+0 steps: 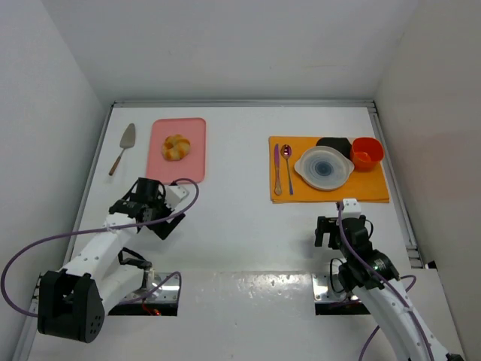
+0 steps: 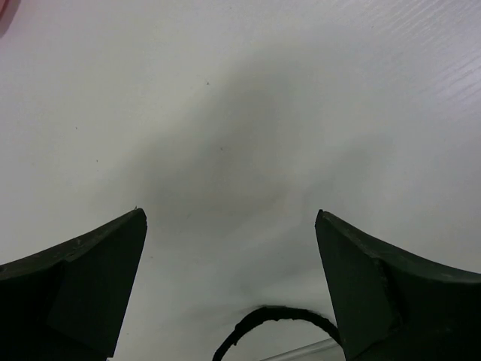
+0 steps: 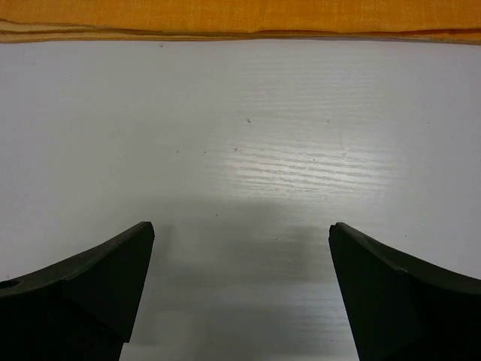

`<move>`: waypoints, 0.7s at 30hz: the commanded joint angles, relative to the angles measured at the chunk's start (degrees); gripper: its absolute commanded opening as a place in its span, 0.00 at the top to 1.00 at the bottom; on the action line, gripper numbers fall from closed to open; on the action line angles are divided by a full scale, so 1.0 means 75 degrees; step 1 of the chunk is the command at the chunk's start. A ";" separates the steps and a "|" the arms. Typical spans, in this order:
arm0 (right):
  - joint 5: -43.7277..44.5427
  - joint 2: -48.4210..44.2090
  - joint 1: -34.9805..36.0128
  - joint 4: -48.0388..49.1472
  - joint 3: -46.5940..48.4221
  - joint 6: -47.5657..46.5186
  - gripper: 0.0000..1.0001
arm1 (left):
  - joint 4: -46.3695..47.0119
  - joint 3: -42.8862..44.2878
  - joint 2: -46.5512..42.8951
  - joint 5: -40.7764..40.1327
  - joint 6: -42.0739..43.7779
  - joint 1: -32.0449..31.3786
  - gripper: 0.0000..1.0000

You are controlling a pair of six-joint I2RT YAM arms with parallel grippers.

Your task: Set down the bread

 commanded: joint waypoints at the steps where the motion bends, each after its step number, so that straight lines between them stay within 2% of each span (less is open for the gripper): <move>1: 0.0123 0.0003 0.0029 0.0130 0.0214 0.0032 0.00 | 0.0072 0.0180 -0.0129 -0.0248 -0.0271 -0.0061 0.00; 3: 0.0169 0.0039 0.0018 0.0176 0.0238 -0.0003 0.00 | 0.0154 0.0542 -0.0013 -0.0448 -0.0842 -0.0061 0.00; 6: 0.0228 0.0202 0.0017 0.0526 0.0238 -0.0166 0.00 | -0.0149 0.2181 0.0303 -0.1068 -0.1583 -0.0061 0.00; 7: 0.0251 0.0296 0.0017 0.0633 0.0226 -0.0214 0.00 | -0.0394 0.2997 0.0571 -0.1139 -0.1654 -0.0061 0.00; 9: 0.0217 0.0530 0.0029 0.1297 0.0168 -0.0319 0.00 | -0.0746 0.3868 0.1028 -0.1035 -0.1480 0.0010 0.00; 10: 0.0170 0.0728 0.0018 0.1499 0.0168 -0.0424 0.00 | -0.1259 0.4905 0.1843 -0.1035 -0.1572 0.0010 0.00; 12: -0.0086 0.1161 0.0006 0.2362 0.0214 -0.0577 0.00 | -0.1998 0.6117 0.2982 -0.1222 -0.1818 0.0255 0.00; 13: -0.0170 0.1489 0.0017 0.2554 0.0249 -0.0624 0.00 | -0.2489 0.6773 0.3638 -0.1141 -0.1749 0.0685 0.00; 14: -0.0460 0.1887 0.0041 0.2846 0.0470 -0.0659 0.00 | -0.3515 0.8102 0.4920 -0.0757 -0.1679 0.0945 0.00; 16: -0.0732 0.2496 0.0017 0.3083 0.0810 -0.0777 0.00 | -0.4272 0.9281 0.6064 -0.0310 -0.1376 0.1762 0.00; 17: -0.0953 0.2894 0.0006 0.3141 0.1079 -0.0812 0.00 | -0.4705 1.0331 0.6557 -0.0088 -0.1374 0.2023 0.00; 18: -0.1222 0.3084 0.0017 0.3119 0.1337 -0.0824 0.00 | -0.4814 1.0782 0.7351 -0.0085 -0.1374 0.2234 0.00; 21: -0.2029 0.3881 0.0052 0.2990 0.1818 -0.0777 0.00 | -0.4582 1.1805 0.8212 -0.1056 -0.1374 0.2692 0.02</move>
